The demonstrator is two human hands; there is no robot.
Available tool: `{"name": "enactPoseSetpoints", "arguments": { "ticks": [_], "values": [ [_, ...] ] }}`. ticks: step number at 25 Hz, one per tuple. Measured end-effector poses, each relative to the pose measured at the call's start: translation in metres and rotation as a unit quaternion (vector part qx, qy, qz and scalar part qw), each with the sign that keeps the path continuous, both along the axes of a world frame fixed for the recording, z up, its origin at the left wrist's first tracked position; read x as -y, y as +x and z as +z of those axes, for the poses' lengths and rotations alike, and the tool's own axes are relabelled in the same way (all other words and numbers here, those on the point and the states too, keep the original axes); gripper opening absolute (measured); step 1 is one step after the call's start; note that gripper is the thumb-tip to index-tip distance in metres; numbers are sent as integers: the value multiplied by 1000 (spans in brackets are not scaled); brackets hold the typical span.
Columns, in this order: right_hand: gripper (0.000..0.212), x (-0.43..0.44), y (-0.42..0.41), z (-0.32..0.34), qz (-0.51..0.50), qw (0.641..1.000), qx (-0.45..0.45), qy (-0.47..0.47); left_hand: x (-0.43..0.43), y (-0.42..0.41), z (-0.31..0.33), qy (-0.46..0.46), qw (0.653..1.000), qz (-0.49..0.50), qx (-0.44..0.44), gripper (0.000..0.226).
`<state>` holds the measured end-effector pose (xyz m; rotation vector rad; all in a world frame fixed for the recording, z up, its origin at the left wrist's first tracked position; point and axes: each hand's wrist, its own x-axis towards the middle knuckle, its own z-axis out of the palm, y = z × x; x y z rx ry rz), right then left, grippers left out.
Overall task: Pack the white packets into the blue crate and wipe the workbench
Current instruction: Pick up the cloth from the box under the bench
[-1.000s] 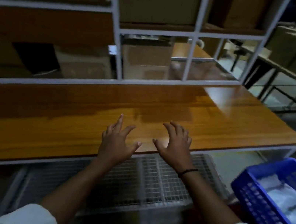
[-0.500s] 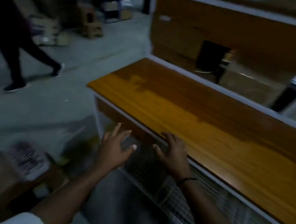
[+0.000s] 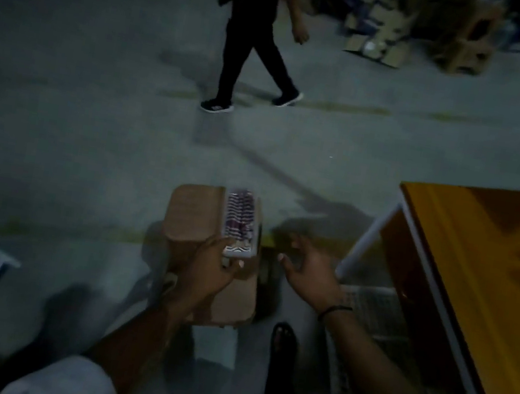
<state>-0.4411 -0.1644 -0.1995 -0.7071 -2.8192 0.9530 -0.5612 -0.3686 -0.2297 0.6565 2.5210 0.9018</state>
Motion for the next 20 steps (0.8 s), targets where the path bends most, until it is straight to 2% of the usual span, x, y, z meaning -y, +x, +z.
{"name": "enactPoseSetpoints", "arguments": {
  "ticks": [4, 9, 11, 15, 20],
  "values": [
    [53, -27, -67, -23, 94, 994, 45, -8, -12, -36, 4, -79, 995, 57, 7, 37],
    [53, -65, -141, -62, 189, 977, 100, 7, -36, -78, -31, -97, 984, 148, 11, 63],
    [52, -75, -164, -69, 213, 968, 132, 15, -48, -86, -18, -127, 981, 145, 6, 74],
    [65, -87, -209, -87, 236, 953, 188, 25, -61, -111, -13, -152, 978, 143, 29, 76],
    [54, -84, -276, -120, 259, 938, 208, 100, -70, -154, -40, -183, 976, 110, 50, 66]
  ]
}}
